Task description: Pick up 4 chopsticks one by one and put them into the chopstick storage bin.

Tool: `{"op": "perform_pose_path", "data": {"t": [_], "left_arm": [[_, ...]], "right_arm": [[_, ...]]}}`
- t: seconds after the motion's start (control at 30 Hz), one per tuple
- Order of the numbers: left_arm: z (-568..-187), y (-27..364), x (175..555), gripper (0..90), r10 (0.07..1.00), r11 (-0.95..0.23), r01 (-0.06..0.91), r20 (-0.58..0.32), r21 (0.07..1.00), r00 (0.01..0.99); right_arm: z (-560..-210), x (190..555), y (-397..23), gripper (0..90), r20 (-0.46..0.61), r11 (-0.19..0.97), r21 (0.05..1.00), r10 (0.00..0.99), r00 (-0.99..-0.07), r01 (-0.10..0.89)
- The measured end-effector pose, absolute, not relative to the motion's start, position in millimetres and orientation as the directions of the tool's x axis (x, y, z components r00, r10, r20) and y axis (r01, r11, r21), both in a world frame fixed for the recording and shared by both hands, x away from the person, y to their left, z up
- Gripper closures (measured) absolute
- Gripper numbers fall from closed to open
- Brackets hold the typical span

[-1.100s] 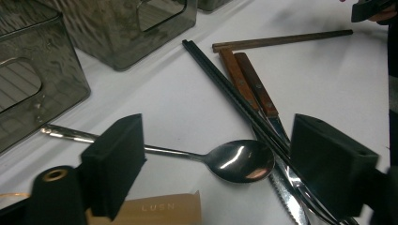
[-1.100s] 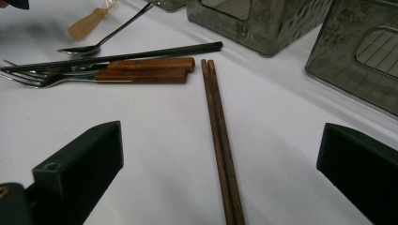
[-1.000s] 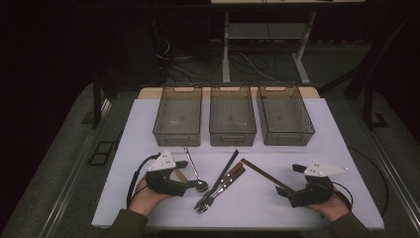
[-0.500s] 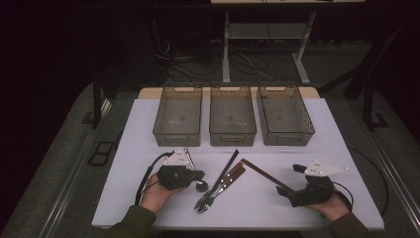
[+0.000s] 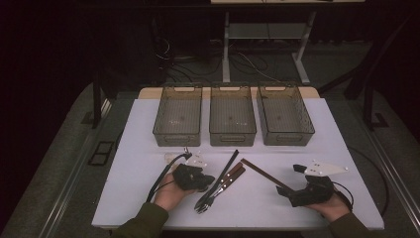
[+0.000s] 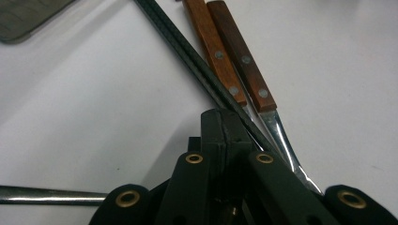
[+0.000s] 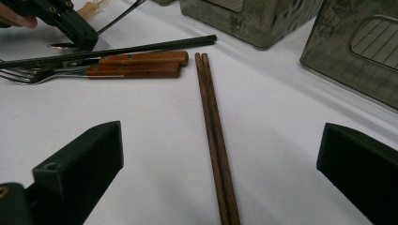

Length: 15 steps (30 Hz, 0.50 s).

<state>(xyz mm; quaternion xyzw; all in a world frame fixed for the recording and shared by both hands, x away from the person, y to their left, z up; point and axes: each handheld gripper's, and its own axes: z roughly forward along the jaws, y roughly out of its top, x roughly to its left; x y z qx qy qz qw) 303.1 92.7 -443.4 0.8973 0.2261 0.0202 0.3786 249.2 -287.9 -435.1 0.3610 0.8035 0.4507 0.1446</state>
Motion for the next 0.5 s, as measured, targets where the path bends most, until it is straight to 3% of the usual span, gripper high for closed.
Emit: {"op": "perform_pose_path", "data": {"t": [0.5], "left_arm": [[-443.1, 96.9, 300.7, 89.9, 0.411, -0.652, 0.396, -0.137, 0.646, 0.901]], "right_arm": [[-434.8, 249.0, -288.5, 0.5, 0.090, 0.334, 0.828, 0.714, -0.695, 0.450]]}}
